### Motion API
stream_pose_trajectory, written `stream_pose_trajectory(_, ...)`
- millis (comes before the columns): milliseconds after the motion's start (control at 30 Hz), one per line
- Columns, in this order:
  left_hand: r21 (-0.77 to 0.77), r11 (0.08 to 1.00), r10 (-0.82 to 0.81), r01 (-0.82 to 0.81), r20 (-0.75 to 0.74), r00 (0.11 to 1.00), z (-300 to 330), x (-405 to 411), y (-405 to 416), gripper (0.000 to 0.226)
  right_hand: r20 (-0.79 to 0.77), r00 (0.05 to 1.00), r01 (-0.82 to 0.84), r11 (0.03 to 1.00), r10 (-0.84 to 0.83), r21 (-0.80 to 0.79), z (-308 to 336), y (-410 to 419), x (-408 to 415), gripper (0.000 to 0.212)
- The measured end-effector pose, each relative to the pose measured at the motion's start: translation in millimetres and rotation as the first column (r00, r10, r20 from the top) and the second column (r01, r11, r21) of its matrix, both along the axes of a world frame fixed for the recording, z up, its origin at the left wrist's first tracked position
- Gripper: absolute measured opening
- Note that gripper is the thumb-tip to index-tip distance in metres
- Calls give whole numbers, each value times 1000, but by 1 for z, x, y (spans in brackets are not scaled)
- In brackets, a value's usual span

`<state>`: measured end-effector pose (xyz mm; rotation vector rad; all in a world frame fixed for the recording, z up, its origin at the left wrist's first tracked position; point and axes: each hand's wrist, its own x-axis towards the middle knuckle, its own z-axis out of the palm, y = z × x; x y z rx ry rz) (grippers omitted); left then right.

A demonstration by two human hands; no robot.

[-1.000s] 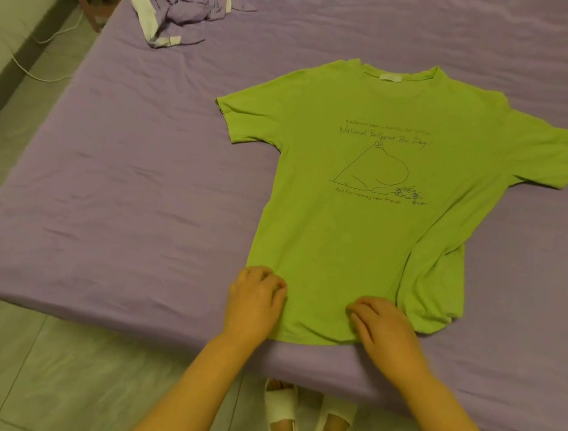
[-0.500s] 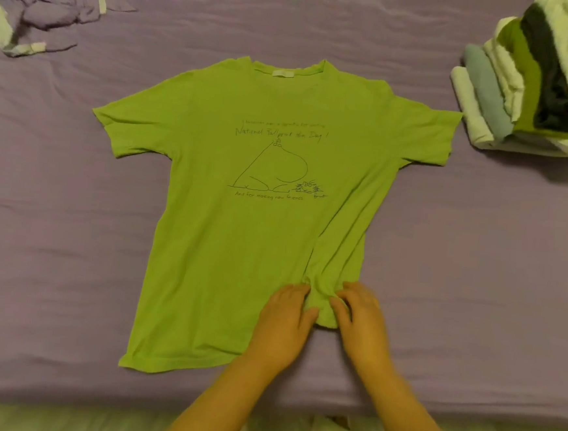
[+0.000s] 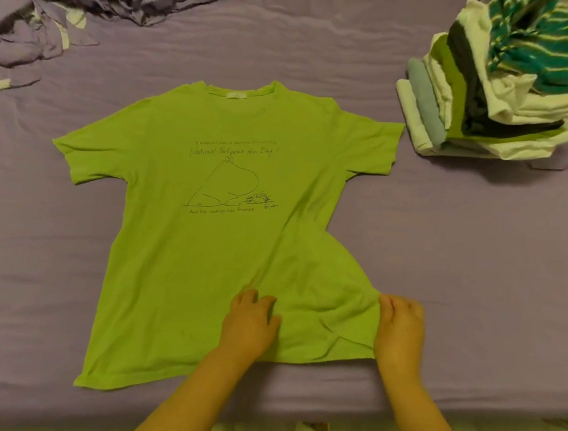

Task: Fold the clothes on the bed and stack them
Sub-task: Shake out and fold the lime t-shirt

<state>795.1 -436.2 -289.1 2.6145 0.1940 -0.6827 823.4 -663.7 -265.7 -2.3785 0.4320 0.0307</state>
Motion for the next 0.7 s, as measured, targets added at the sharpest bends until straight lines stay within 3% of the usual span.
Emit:
stream_pose_trajectory(67,84,995,-50,54,-50,998,-5,-8,1,49,-205,967,-173,979,148,-109,-19,-20,-14,16)
stream_pose_trajectory(133,125,987,-96,103,-58,994,-3,-16,-5,51,-366,911,-268,946,189,-181,-33,-29,-30,16)
stream_pose_trajectory(200,24,990,-142,142,21,990,0,-21,-11,48,-337,927,-226,962,164,-154,-34,-22,-36,16)
stream_pose_trajectory(300,-119,975,-174,189,124,977,-5,-29,-26,40,-163,974,-158,987,156,-1,-28,-8,-37,13)
stream_pose_trajectory(433,-159,969,-176,190,96,980,-9,-39,-52,49,-231,888,-412,911,397,-18,-35,6,-51,56)
stream_pose_trajectory(500,-88,974,-197,208,114,974,-14,-41,-59,57,-265,854,-486,869,448,-99,-43,2,-57,45)
stream_pose_trajectory(600,-2,966,-258,260,127,958,-17,-42,-60,65,-175,936,-324,942,305,-86,-38,-10,-55,18)
stream_pose_trajectory(700,38,953,-301,299,175,937,-21,-45,-59,74,-143,989,-8,992,26,127,-20,-18,-52,11)
